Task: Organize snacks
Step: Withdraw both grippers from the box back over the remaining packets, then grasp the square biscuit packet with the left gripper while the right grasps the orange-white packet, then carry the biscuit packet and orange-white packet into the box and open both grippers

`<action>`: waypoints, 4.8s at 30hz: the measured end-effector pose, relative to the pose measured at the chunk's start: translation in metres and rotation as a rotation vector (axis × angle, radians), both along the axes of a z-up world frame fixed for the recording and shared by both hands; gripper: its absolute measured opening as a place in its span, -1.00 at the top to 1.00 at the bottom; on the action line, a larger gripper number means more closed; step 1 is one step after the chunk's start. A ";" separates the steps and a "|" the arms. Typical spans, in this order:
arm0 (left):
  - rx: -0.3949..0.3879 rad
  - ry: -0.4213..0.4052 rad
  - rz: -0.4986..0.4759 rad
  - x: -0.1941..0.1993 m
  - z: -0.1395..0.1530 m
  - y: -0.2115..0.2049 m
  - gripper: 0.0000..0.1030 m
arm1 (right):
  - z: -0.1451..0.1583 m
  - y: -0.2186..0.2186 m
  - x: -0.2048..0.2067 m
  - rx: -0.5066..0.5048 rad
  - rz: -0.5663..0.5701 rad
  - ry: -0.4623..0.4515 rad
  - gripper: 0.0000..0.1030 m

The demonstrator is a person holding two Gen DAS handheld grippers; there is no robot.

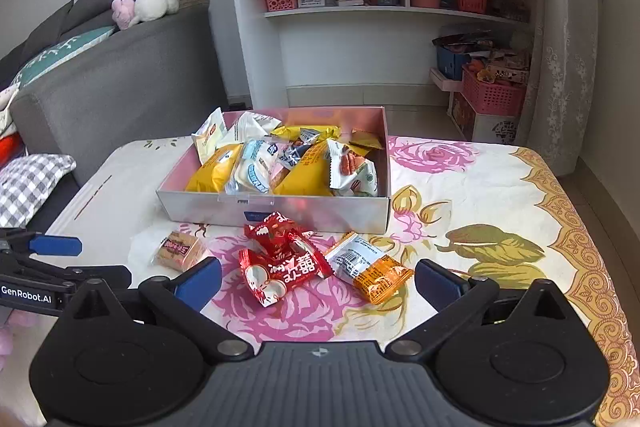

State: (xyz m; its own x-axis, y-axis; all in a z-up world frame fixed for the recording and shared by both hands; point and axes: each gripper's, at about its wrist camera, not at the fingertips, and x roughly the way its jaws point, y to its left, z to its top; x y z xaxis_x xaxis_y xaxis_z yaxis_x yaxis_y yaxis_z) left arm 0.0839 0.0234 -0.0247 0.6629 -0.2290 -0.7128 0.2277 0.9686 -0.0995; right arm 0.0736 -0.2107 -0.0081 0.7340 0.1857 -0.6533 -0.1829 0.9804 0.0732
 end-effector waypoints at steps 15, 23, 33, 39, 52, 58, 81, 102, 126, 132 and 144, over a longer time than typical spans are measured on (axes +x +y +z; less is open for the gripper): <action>0.089 -0.032 -0.027 0.023 -0.050 -0.021 -0.95 | -0.043 -0.020 0.013 -0.129 0.031 0.097 -0.87; 0.095 -0.036 -0.004 0.035 -0.059 -0.032 -0.95 | -0.064 -0.040 0.028 -0.164 -0.006 0.135 -0.87; 0.094 -0.039 0.052 0.046 -0.058 -0.035 -0.94 | -0.075 -0.035 0.054 -0.145 -0.032 0.106 -0.87; 0.090 -0.029 0.067 0.049 -0.056 -0.036 -0.89 | -0.075 -0.020 0.068 -0.180 -0.030 0.076 -0.87; 0.067 -0.004 0.032 0.052 -0.046 -0.029 -0.17 | -0.069 -0.009 0.077 -0.127 0.041 0.082 -0.13; 0.036 0.020 0.029 0.050 -0.042 -0.023 0.05 | -0.064 0.001 0.069 -0.141 0.108 0.090 0.33; -0.043 0.104 0.041 0.038 -0.026 -0.002 0.19 | -0.050 -0.004 0.054 -0.062 0.064 0.329 0.38; -0.042 0.060 0.020 0.025 -0.003 0.008 0.19 | -0.024 -0.018 0.043 0.144 -0.004 0.374 0.38; -0.089 -0.064 0.086 0.097 0.016 -0.009 0.19 | 0.013 0.005 0.097 0.342 -0.063 0.097 0.38; -0.106 -0.069 0.096 0.119 0.004 -0.008 0.19 | 0.007 0.025 0.120 0.296 -0.034 0.061 0.38; -0.110 -0.096 0.037 0.134 -0.003 -0.014 -0.04 | -0.006 0.034 0.136 0.287 -0.041 0.023 0.26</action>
State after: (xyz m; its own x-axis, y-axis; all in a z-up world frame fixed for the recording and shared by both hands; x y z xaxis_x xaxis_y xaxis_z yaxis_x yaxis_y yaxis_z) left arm 0.2178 0.0095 -0.0279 0.7365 -0.2762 -0.6175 0.2056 0.9611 -0.1846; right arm 0.2098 -0.1768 -0.0142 0.7301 0.3355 -0.5953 -0.1383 0.9257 0.3521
